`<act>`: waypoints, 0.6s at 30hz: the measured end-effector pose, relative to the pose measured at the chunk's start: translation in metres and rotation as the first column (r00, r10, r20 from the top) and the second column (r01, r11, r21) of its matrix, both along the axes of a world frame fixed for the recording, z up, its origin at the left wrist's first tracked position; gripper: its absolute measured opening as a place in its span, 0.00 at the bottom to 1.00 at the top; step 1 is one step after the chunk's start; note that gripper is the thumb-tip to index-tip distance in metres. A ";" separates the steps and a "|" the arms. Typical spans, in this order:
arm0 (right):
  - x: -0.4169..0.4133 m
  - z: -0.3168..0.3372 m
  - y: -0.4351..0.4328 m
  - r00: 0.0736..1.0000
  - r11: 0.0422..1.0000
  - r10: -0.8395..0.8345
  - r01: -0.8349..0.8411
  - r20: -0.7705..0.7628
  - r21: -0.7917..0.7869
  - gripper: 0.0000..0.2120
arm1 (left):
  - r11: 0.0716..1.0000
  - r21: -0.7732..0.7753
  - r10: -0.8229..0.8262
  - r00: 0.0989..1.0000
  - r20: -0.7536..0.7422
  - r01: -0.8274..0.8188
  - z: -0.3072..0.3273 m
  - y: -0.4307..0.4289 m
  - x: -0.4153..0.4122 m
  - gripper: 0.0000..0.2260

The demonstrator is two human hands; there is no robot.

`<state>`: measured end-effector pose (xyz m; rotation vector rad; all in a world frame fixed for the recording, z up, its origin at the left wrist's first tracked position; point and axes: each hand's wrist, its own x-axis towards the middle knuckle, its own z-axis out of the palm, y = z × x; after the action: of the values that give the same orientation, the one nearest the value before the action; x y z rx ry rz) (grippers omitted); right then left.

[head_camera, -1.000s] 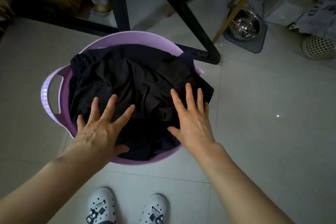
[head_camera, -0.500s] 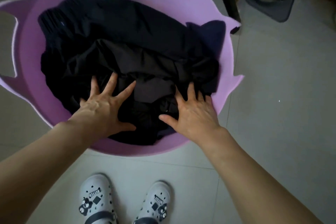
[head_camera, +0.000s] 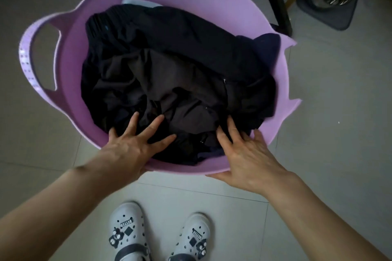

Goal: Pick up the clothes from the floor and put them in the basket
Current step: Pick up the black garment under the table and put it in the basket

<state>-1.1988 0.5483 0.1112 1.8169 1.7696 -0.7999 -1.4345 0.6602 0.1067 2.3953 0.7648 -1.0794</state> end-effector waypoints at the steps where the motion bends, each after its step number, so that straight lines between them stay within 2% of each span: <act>1: -0.001 0.000 0.002 1.000 1.000 -0.015 0.015 0.002 0.002 0.52 | 1.000 0.005 -0.004 1.000 0.003 0.004 -0.001 0.007 0.000 0.37; 9: -0.017 -0.010 0.039 0.983 0.982 -0.182 0.184 -0.037 0.037 0.55 | 0.994 0.093 -0.054 0.998 -0.023 0.056 -0.001 0.072 -0.001 0.37; 13: -0.007 -0.008 0.043 0.985 0.985 -0.169 0.170 -0.029 0.021 0.57 | 0.995 0.090 -0.046 0.999 -0.023 0.047 -0.005 0.065 0.005 0.37; 18: 0.009 -0.001 0.050 0.989 0.989 -0.147 0.146 -0.025 -0.035 0.57 | 0.994 0.104 0.021 0.999 0.043 -0.025 -0.009 0.053 0.011 0.38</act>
<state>-1.1902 0.5988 0.1100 1.9396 1.6442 -0.9094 -1.4233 0.7135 0.0979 2.4817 0.8520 -0.9994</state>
